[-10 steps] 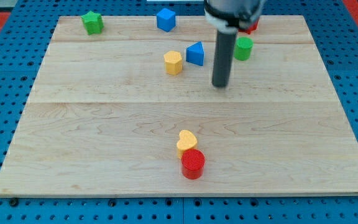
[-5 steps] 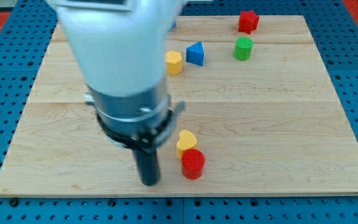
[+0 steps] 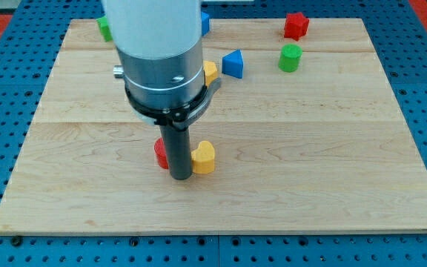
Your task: Push the red circle towards the center left
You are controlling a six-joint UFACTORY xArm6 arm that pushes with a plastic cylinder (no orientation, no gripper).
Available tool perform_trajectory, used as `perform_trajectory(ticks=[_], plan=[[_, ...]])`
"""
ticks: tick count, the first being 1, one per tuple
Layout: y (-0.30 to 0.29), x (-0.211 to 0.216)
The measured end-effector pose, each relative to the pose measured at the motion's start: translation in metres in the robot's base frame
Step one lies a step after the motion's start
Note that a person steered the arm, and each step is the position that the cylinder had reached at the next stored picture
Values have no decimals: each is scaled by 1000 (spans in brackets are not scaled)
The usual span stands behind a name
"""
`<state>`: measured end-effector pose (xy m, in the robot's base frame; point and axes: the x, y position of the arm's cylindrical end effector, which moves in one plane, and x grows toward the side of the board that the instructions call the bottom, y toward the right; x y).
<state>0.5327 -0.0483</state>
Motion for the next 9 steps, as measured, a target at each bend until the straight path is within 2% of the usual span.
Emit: perform_trajectory(ticks=[1, 3, 4, 5, 6, 7, 8, 9], plan=[[-17, -16], [-68, -18], [-68, -17], [-18, -21], [-46, -43], [-121, -57], [-144, -96], [-154, -100]])
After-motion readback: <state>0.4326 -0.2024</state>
